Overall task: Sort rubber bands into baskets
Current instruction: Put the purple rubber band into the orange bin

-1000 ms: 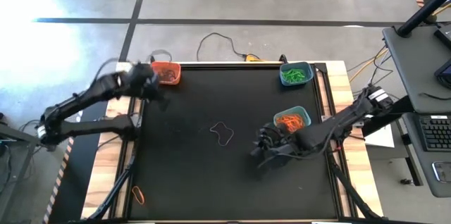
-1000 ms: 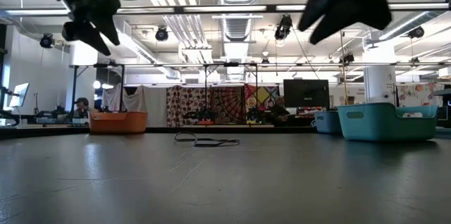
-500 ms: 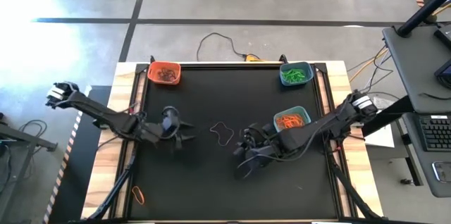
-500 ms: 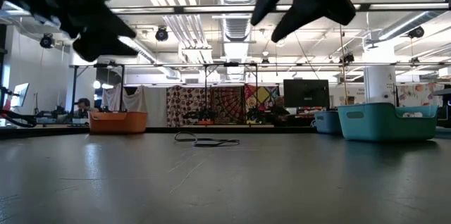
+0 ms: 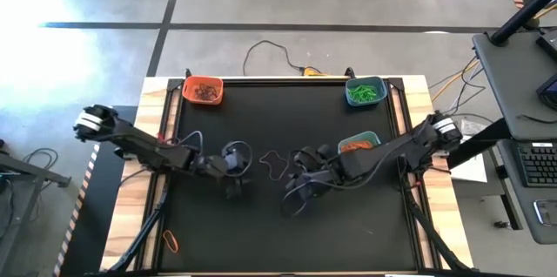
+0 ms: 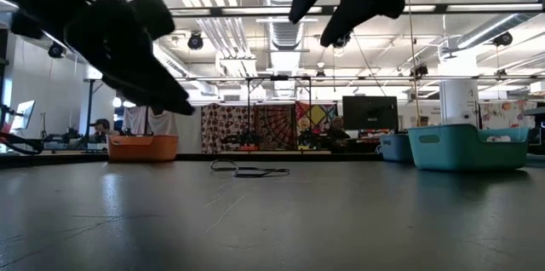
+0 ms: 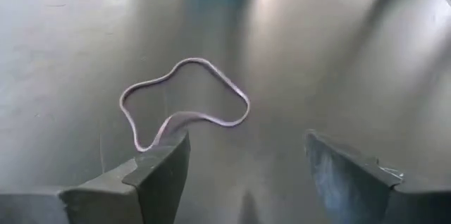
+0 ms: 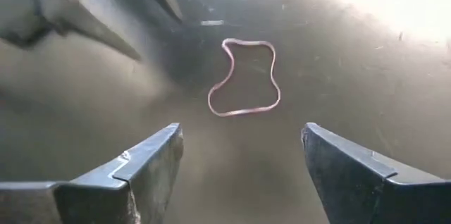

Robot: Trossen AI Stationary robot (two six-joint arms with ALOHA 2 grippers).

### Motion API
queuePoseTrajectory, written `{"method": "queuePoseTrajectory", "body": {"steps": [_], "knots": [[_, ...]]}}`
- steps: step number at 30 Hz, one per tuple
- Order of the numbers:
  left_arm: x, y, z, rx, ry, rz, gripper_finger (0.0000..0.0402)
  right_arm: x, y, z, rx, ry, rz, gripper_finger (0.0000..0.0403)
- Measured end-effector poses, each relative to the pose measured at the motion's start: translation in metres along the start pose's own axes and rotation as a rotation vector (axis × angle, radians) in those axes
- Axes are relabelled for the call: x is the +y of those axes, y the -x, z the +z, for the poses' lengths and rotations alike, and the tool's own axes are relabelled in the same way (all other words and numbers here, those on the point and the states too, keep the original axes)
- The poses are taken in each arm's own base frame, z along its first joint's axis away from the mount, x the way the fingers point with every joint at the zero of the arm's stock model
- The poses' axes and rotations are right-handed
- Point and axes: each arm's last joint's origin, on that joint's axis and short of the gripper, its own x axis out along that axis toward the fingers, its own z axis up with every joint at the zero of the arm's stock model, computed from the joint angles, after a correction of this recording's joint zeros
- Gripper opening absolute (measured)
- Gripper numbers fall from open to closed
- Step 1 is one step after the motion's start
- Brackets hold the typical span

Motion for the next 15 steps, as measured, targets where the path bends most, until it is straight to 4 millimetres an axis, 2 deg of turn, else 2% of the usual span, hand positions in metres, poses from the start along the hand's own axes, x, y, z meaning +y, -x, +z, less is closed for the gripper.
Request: {"method": "queuePoseTrajectory", "body": {"steps": [6,15], "knots": [[0.02,-0.032,-0.004,0.069,-0.111,0.036,0.0251,-0.009,0.015,0.01,-0.012,-0.029,0.013,0.0271],[0.053,-0.08,0.008,0.194,-0.151,0.053,0.0191,-0.024,0.044,0.018,-0.031,0.068,0.019,0.0226]]}}
